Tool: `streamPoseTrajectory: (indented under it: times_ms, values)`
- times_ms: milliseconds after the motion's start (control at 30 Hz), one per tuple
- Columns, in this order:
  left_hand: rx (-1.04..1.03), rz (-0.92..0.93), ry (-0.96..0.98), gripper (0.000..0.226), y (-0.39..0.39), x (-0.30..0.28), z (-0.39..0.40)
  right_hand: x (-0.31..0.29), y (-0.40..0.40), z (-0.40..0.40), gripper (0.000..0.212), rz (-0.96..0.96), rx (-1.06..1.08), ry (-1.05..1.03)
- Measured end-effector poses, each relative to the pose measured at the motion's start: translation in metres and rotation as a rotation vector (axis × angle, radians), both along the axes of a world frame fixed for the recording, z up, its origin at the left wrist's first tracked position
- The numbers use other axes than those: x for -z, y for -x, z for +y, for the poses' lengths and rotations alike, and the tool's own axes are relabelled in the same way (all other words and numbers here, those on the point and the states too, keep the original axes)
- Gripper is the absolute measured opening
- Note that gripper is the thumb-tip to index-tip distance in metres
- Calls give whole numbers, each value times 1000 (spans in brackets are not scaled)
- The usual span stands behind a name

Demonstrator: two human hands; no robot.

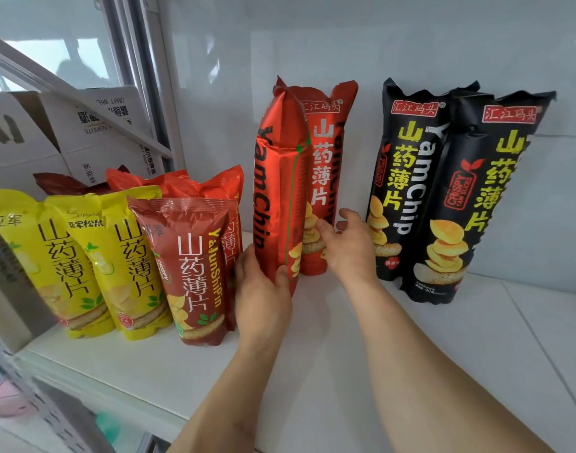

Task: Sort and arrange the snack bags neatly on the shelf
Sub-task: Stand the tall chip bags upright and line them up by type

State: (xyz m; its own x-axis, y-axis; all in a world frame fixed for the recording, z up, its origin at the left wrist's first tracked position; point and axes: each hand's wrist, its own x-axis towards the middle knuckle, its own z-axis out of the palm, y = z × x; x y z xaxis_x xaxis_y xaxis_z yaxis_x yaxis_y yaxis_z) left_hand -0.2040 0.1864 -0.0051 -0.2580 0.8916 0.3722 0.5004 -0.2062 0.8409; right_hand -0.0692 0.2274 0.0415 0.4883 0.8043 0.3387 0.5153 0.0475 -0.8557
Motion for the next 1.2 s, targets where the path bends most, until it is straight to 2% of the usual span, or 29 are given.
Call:
streamPoseTrajectory:
  times_ms: [200, 333, 400, 467, 600, 733, 867, 933, 1033, 1067, 1133, 1200]
  values:
    - [-97, 79, -371, 59, -16, -8, -18, -4, -25, -34, 47, -146, 46, -76]
    - [53, 128, -581, 53, -41, -16, -25, -12, -49, -62, 37, -179, 121, -163]
    - [196, 105, -521, 54, -57, -22, -24, -17, -63, -77, 30, -153, 170, -223]
    - [318, 53, -366, 57, -72, -30, -22, -21, -78, -91, 25, -138, 213, -269]
    - [436, -72, -118, 64, -95, -37, -5, -24, -108, -108, 24, -95, 290, -332]
    - [482, -119, 7, 69, -118, -34, 8, -18, -132, -109, 51, -59, 336, -351]
    - [538, -199, 78, 78, -137, -29, 20, -9, -149, -98, 84, 15, 219, -242]
    - [550, -234, 113, 81, -143, -28, 27, -5, -153, -94, 87, 63, 153, -213]
    - [567, -269, 151, 89, -150, -26, 41, 3, -159, -88, 72, 119, 57, -212]
    - [584, -275, 162, 90, -152, -26, 45, 6, -160, -86, 73, 134, 37, -207]
    - [622, -322, 160, 78, -156, -24, 52, 12, -164, -81, 81, 162, 5, -195]
    - [659, -358, 114, 46, -161, -24, 56, 17, -167, -77, 88, 186, -20, -187]
